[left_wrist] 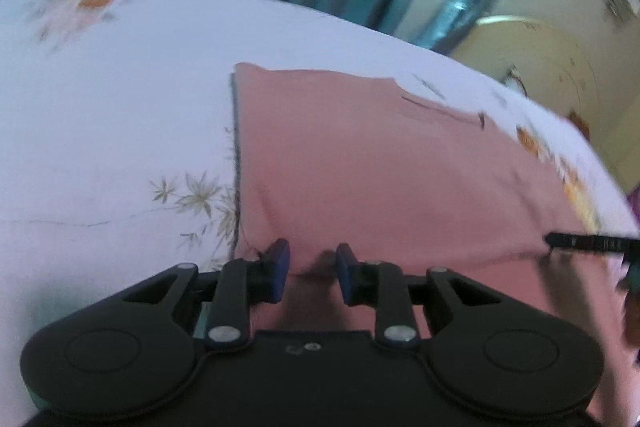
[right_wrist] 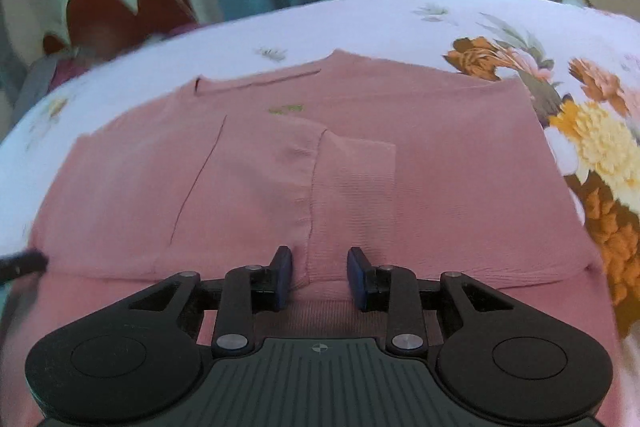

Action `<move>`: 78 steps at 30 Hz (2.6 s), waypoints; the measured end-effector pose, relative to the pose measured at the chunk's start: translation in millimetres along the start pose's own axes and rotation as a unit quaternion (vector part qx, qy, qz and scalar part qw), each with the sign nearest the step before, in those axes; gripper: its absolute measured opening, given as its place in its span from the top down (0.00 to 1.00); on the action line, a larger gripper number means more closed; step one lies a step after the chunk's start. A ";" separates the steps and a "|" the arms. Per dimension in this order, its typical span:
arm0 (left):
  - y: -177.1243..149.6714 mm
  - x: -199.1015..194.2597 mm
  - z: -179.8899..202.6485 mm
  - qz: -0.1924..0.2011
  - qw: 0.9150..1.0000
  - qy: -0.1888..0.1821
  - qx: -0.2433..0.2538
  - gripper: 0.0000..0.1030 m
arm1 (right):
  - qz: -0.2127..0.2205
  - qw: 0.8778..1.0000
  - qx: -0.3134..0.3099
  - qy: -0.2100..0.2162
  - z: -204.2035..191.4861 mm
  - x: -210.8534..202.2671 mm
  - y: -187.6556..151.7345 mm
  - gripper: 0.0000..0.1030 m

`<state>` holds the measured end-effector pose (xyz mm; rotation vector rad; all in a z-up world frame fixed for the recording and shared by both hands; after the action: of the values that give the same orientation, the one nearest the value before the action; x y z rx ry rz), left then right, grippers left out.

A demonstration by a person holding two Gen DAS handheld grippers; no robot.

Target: Fold small clothes

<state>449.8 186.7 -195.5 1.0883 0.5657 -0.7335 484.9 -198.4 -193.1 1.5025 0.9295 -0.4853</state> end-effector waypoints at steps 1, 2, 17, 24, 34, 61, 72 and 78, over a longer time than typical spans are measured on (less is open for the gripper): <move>7.0 -0.8 1.6 0.010 1.000 0.002 0.007 0.71 | 0.010 1.000 0.004 0.007 1.8 -5.1 3.4 0.70; 16.2 -1.4 6.5 0.025 0.999 0.004 0.023 0.69 | 0.030 0.999 0.015 0.011 6.4 -9.7 9.4 0.70; 72.8 60.6 32.5 0.029 0.993 0.017 0.109 0.39 | 0.027 0.999 0.029 -0.004 12.2 38.8 68.3 0.73; 103.3 103.6 26.2 0.013 0.996 0.027 0.084 0.35 | 0.019 0.997 -0.013 0.079 -56.9 73.5 93.4 0.73; 91.1 71.5 31.3 0.054 0.998 0.005 0.022 0.27 | 0.047 0.998 -0.011 0.030 -47.7 66.8 84.4 0.72; -4.2 12.6 55.5 0.045 0.986 0.049 0.155 0.30 | 0.050 0.999 0.017 -0.014 9.2 7.5 5.6 0.53; -10.1 -3.1 39.5 0.042 0.982 0.044 0.178 0.29 | 0.012 0.998 -0.037 -0.038 -2.7 -2.3 2.1 0.53; -13.0 -5.0 51.6 0.041 0.977 0.083 0.192 0.30 | 0.072 0.994 -0.042 -0.071 -3.8 -15.1 0.8 0.53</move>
<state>439.5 136.4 -180.4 1.5336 0.5295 -0.6999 475.8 -198.8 -180.4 1.4277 0.7168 -0.4381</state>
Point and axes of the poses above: each gripper's, at about its wrist camera, not at the fingertips, and x roughly the way its jaws point, z to its right, y to its top, the point moved 5 cm from there along x, roughly the way its jaws point, and after that the axes turned 5 degrees about -x, right-handed, at the moved point
